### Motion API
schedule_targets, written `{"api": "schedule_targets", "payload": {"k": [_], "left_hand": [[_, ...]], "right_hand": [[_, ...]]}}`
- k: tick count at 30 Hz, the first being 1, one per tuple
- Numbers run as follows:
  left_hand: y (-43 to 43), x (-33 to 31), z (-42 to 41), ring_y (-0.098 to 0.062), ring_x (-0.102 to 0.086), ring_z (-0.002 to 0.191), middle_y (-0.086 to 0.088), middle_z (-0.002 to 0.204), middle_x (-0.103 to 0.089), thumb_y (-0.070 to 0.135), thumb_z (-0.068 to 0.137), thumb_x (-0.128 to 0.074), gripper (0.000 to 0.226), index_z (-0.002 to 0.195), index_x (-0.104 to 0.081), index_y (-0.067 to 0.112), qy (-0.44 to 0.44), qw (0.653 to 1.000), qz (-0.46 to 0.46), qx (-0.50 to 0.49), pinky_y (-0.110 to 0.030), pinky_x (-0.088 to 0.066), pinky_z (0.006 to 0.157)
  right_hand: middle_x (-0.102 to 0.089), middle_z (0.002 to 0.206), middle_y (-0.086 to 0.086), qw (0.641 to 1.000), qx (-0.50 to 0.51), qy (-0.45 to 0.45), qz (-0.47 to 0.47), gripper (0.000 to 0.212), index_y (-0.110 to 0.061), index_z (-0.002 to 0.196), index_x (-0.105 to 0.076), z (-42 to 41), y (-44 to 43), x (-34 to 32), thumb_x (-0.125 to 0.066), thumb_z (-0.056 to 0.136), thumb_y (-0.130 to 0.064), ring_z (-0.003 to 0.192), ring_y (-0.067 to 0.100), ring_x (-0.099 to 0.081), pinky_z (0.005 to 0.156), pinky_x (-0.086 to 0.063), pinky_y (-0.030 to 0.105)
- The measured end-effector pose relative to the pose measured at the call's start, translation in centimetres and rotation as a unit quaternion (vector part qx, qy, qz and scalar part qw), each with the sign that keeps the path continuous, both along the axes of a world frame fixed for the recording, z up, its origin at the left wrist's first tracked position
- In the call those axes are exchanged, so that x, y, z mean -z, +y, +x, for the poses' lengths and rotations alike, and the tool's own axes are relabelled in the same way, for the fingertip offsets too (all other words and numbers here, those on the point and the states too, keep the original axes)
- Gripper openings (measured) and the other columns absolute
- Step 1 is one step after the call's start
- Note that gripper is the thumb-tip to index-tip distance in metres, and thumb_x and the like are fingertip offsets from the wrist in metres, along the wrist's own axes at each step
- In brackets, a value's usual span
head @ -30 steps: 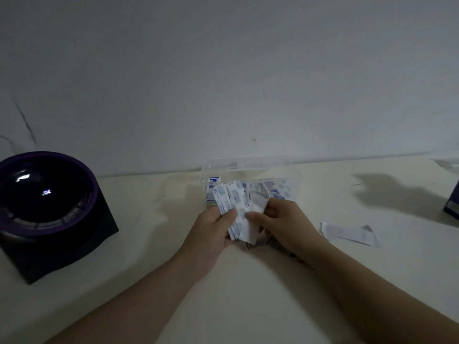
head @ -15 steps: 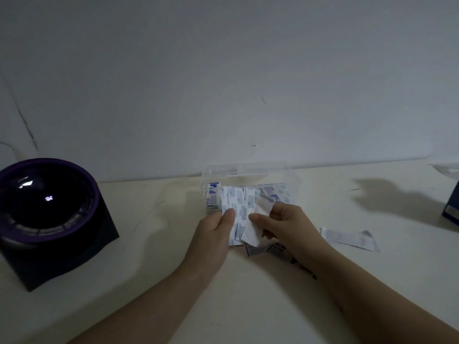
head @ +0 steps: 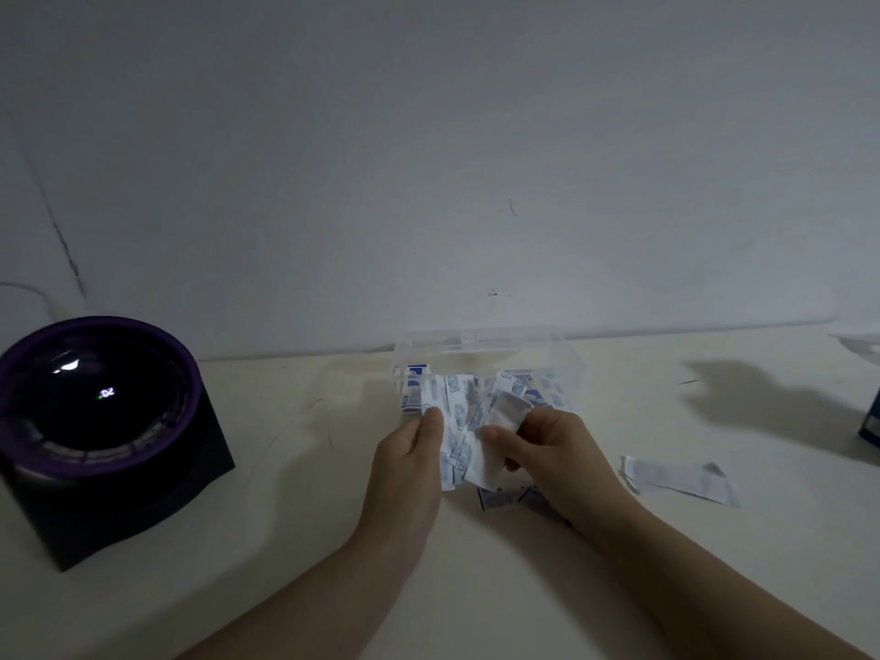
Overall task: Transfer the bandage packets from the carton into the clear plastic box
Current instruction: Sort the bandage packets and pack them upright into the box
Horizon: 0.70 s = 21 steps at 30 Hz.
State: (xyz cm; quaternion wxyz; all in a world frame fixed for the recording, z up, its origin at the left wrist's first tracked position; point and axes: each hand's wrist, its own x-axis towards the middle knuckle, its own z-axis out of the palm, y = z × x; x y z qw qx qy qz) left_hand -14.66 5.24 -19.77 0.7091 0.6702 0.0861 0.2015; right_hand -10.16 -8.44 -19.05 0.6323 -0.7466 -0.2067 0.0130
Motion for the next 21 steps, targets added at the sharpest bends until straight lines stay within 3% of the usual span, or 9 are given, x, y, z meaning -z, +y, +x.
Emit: {"api": "schedule_targets", "payload": {"k": [2, 4, 7, 9, 13, 17, 19, 21], "left_hand": [[-0.1, -0.1, -0.1, -0.027, -0.06, 0.079, -0.031, 0.091, -0.063, 0.052, 0.08, -0.054, 0.051, 0.087, -0.062, 0.002, -0.011, 1.0, 0.005, 0.001, -0.046, -0.049, 0.077], [0.0, 0.0, -0.1, -0.027, -0.059, 0.082, -0.027, 0.088, -0.065, 0.051, 0.079, -0.059, 0.044, 0.083, -0.065, 0.007, -0.013, 1.0, -0.017, 0.005, -0.045, -0.048, 0.078], [-0.1, -0.1, -0.1, -0.03, -0.067, 0.092, -0.017, 0.097, -0.072, 0.025, 0.093, -0.056, 0.021, 0.097, -0.07, 0.009, -0.002, 0.994, -0.097, 0.055, -0.044, -0.054, 0.083], [-0.4, -0.3, -0.3, -0.029, -0.068, 0.089, -0.019, 0.1, -0.071, 0.017, 0.09, -0.055, 0.025, 0.109, -0.065, 0.005, 0.013, 0.981, -0.154, 0.114, -0.038, -0.056, 0.077], [-0.1, -0.6, 0.1, -0.026, -0.07, 0.074, -0.019, 0.091, -0.072, 0.006, 0.092, -0.049, 0.022, 0.108, -0.062, -0.001, 0.031, 0.957, -0.251, 0.141, -0.036, -0.059, 0.066], [0.8, -1.5, 0.3, -0.017, -0.068, 0.061, -0.01, 0.077, -0.073, 0.007, 0.096, -0.043, 0.018, 0.1, -0.061, 0.004, 0.003, 0.946, -0.3, 0.12, -0.026, -0.057, 0.053], [1.4, -1.8, 0.4, -0.011, -0.06, 0.049, -0.005, 0.07, -0.071, 0.006, 0.097, -0.041, 0.019, 0.1, -0.06, 0.008, -0.009, 0.941, -0.326, 0.094, -0.021, -0.052, 0.048], [1.9, -2.0, 0.6, -0.007, -0.05, 0.044, -0.002, 0.068, -0.069, 0.006, 0.097, -0.04, 0.021, 0.102, -0.059, 0.013, -0.021, 0.943, -0.326, 0.06, -0.018, -0.046, 0.045]], "right_hand": [[-0.059, 0.051, -0.009, 1.0, 0.0, -0.007, -0.005, 0.02, -0.015, 0.065, -0.066, -0.2, 0.0, -0.2, -0.068, 0.084, -0.021, 0.049, 0.005, -0.05, 0.052, -0.041, 0.015], [-0.063, 0.054, -0.008, 1.0, -0.008, -0.009, -0.011, 0.017, -0.016, 0.068, -0.068, -0.4, 0.1, -0.3, -0.067, 0.085, -0.02, 0.05, 0.002, -0.053, 0.054, -0.042, 0.014], [-0.074, 0.076, -0.002, 0.999, -0.034, 0.003, -0.002, 0.007, -0.014, 0.086, -0.073, -0.6, 0.2, -0.5, -0.068, 0.084, -0.018, 0.066, 0.006, -0.066, 0.062, -0.048, 0.018], [-0.074, 0.079, -0.005, 0.998, -0.06, 0.0, 0.008, 0.013, -0.016, 0.095, -0.072, -0.5, 0.2, -0.5, -0.071, 0.082, -0.015, 0.073, 0.005, -0.069, 0.065, -0.05, 0.017], [-0.063, 0.061, 0.004, 0.999, -0.036, 0.019, 0.004, 0.019, -0.014, 0.084, -0.064, -0.2, -0.1, -0.9, -0.079, 0.073, -0.019, 0.058, 0.008, -0.059, 0.059, -0.047, 0.023], [-0.062, 0.064, 0.005, 0.996, 0.011, 0.011, 0.082, 0.012, -0.009, 0.071, -0.064, 0.3, -1.1, -2.0, -0.074, 0.076, -0.008, 0.053, 0.007, -0.056, 0.051, -0.045, 0.016], [-0.064, 0.065, 0.003, 0.996, 0.05, -0.063, 0.041, 0.009, -0.011, 0.073, -0.066, 0.3, -1.6, -2.6, -0.071, 0.079, -0.009, 0.057, 0.006, -0.056, 0.053, -0.048, 0.016], [-0.06, 0.064, -0.012, 0.966, 0.091, -0.216, -0.106, 0.008, -0.018, 0.074, -0.067, 0.2, -1.7, -2.8, -0.071, 0.079, -0.013, 0.059, 0.0, -0.052, 0.059, -0.045, 0.012]]}}
